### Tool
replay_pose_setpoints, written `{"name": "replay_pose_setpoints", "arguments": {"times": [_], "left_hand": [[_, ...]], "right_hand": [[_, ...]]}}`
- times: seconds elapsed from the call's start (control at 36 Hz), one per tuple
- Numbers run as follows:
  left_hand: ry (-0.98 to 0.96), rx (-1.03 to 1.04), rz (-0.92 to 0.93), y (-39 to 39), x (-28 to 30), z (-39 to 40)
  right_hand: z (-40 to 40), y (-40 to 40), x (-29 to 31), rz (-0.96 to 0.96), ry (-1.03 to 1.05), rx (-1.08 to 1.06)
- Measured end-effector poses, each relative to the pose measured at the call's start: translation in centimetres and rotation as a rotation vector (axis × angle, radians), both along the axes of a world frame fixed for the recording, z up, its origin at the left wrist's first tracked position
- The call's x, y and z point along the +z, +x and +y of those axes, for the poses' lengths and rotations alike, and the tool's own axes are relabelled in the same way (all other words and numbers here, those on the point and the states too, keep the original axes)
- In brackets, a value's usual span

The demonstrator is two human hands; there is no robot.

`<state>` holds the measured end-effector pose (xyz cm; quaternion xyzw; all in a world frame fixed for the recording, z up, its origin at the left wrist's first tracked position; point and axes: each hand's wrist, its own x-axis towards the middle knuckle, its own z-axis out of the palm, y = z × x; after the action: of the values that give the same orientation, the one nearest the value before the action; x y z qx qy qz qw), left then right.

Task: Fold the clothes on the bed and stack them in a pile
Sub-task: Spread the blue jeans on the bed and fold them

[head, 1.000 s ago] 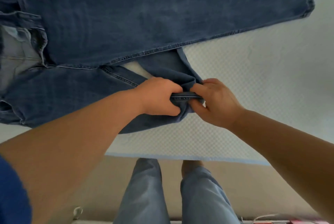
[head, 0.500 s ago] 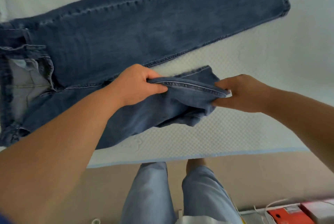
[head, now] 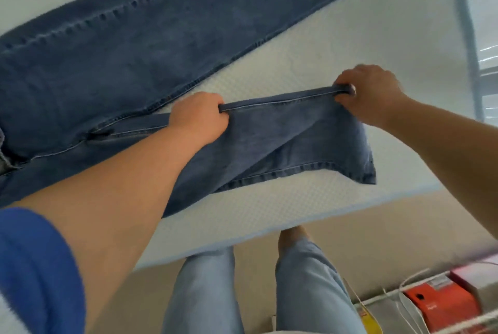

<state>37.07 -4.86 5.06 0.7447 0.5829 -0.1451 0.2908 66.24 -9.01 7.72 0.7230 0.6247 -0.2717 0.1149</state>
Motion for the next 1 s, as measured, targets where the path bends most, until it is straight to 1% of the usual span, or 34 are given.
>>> {"name": "replay_pose_setpoints", "arguments": {"times": [0.06,0.14,0.19,0.28,0.31,0.36,0.42,0.47,0.53,0.58,0.67,0.75,0.78,0.81,0.86,0.94,1.0], "left_hand": [[0.045,0.010,0.102,1.2,-1.3,0.3],[0.010,0.032,0.220,3.0,-2.7,0.4],[-0.034,0.053,0.198,4.5,-3.3,0.3],[-0.106,0.040,0.084,7.6,-3.8,0.0],[-0.119,0.039,0.052,8.7,-4.0,0.0],[-0.140,0.053,0.004,11.1,-4.1,0.1],[-0.163,0.038,-0.029,13.5,-4.0,0.3],[-0.215,-0.006,-0.068,15.9,-3.6,0.7],[-0.295,-0.071,-0.088,18.2,-3.0,1.2],[-0.353,-0.157,-0.057,20.0,-2.5,1.8],[-0.430,-0.275,-0.009,21.7,-1.6,2.4],[-0.656,-0.281,-0.065,22.4,-1.0,2.6],[-0.710,-0.280,-0.090,22.6,-0.8,2.5],[-0.722,-0.281,-0.123,22.9,-0.8,2.3],[-0.624,-0.247,-0.207,23.6,-1.0,1.8],[-0.381,-0.073,-0.353,24.7,-1.8,0.8],[-0.197,-0.043,-0.345,25.2,-2.7,-0.3]], "right_hand": [[-0.3,1.0,-1.6,0.078,0.103,-0.251],[-3.0,2.9,-3.5,0.113,0.058,-0.536],[-5.6,4.0,-4.4,0.105,-0.032,-0.698],[-9.3,5.2,-5.6,0.074,-0.129,-0.811],[-10.1,5.4,-5.9,0.112,-0.146,-0.836],[-10.8,5.7,-6.3,0.252,-0.221,-0.885],[-10.8,6.0,-6.3,0.433,-0.295,-0.942],[-10.7,6.4,-6.3,0.634,-0.307,-1.035],[-10.6,6.8,-5.9,0.795,-0.269,-1.068],[-10.7,7.5,-5.2,0.913,-0.244,-1.061],[-11.6,8.8,-3.7,0.961,-0.248,-0.896],[-12.5,10.2,-2.4,1.009,-0.287,-0.737],[-12.7,10.7,-2.2,1.026,-0.306,-0.709],[-12.9,11.1,-2.1,1.031,-0.315,-0.687],[-13.0,11.9,-2.2,1.029,-0.287,-0.691],[-12.4,13.1,-3.0,0.959,-0.157,-0.761],[-11.9,13.5,-4.3,0.832,-0.071,-0.792]]}}
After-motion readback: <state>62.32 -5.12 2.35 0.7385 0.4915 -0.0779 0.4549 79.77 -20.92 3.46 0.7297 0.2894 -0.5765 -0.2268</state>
